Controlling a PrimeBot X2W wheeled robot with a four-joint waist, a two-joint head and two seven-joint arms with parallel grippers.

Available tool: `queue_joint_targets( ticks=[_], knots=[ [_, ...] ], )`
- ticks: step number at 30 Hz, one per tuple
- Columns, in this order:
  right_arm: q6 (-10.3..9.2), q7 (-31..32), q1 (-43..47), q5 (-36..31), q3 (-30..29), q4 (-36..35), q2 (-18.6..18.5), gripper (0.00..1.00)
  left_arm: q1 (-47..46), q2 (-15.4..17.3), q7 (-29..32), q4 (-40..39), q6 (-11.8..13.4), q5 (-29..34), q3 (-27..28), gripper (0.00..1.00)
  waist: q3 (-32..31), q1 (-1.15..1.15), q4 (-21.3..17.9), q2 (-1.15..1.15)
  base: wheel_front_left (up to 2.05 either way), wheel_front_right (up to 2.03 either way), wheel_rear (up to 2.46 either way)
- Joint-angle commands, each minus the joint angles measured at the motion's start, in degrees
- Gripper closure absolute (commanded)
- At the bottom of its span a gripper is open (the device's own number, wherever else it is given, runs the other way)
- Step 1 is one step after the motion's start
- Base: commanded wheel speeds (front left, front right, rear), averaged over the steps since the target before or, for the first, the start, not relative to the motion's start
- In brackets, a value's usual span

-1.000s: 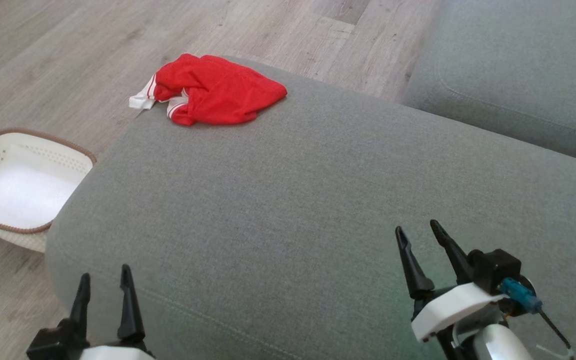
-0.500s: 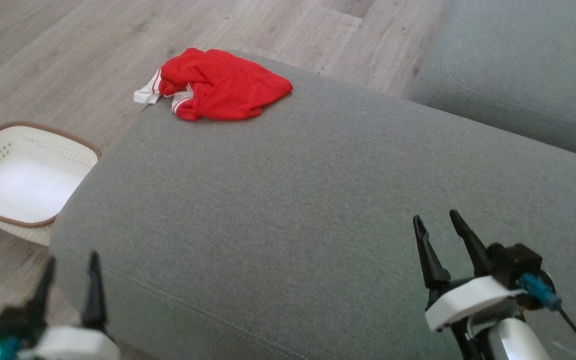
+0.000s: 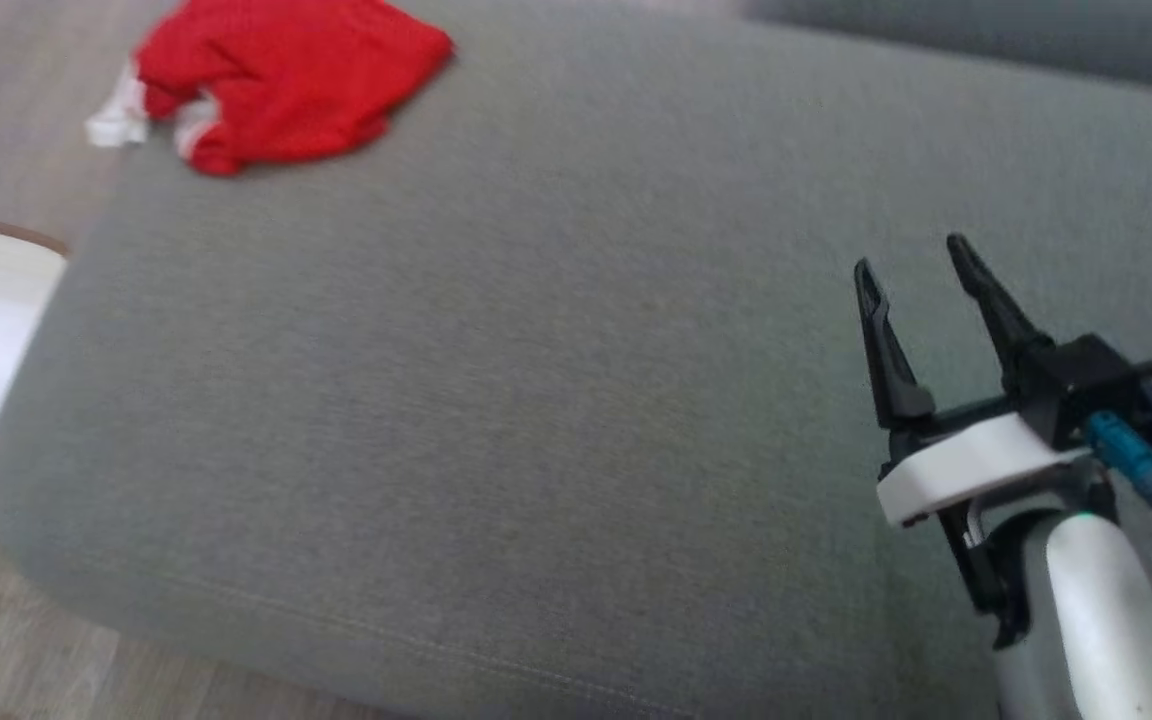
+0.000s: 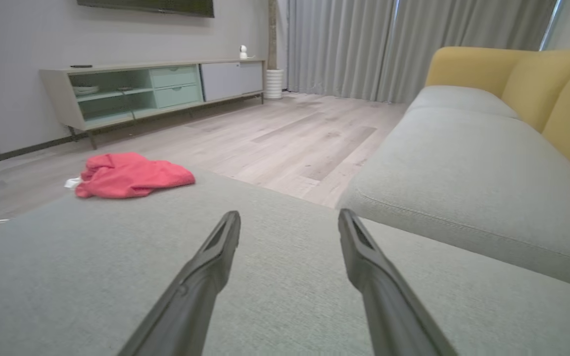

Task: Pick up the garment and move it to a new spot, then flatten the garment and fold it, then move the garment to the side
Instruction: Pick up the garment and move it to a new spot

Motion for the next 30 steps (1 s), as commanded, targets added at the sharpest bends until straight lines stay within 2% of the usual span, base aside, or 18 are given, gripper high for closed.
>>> queue_joint_targets(
  ticks=[1,5,11,15,26,27,28,29,30],
  knots=[
    [0.37,1.0,-2.5,-0.7,1.6,-3.2,-0.2,0.00,-5.1,4.3,2.2,2.4,-0.3,-0.4,3.3,0.00,7.5,-0.02,-6.4,0.00,0.00,0.00,0.00],
    [0.37,2.9,-4.3,-2.7,1.9,-6.3,-0.2,0.00,-12.8,4.6,6.0,11.9,-1.3,-1.5,3.2,0.00,12.4,-0.02,-9.8,0.00,0.00,0.00,0.00],
    [0.37,4.8,-4.8,-5.2,0.0,-10.9,-0.2,0.00,-18.9,2.1,9.1,21.2,-5.8,-2.0,-0.2,0.00,19.0,-0.02,-12.5,0.00,0.00,0.00,0.00],
    [0.37,5.3,-4.7,-5.9,-1.1,-13.4,-0.2,0.00,-21.1,0.2,8.9,26.5,-8.1,-2.7,-1.3,0.00,22.6,-0.02,-13.5,0.00,0.00,0.00,0.00],
    [0.37,6.2,-5.1,-6.9,-2.0,-17.5,-0.2,0.00,-25.3,-1.9,5.7,37.5,-11.3,-2.6,-2.5,0.00,26.8,-0.02,-14.6,0.00,0.00,0.00,0.00],
    [0.37,6.2,-5.1,-6.9,-2.2,-17.6,-0.2,0.00,-25.7,-2.1,5.5,38.3,-11.7,-2.5,-2.7,0.24,26.8,-0.02,-14.6,0.00,0.00,0.00,0.00],
    [0.37,6.1,-5.0,-6.8,-2.4,-17.5,-0.2,0.00,-26.1,-2.4,5.3,39.1,-12.1,-2.5,-2.9,0.63,26.8,-0.02,-14.6,0.00,0.00,0.00,0.00],
    [0.37,6.0,-5.0,-6.8,-2.5,-17.4,-0.2,0.00,-26.5,-2.5,5.0,39.8,-12.4,-2.3,-3.2,0.91,26.7,-0.02,-14.6,0.00,0.00,0.00,0.00],
    [0.37,5.8,-5.0,-6.6,-2.7,-17.2,-0.2,0.00,-26.8,-2.6,4.7,40.4,-12.8,-1.9,-3.7,1.00,26.4,-0.02,-14.7,0.00,0.00,0.00,0.00]
  ],
)
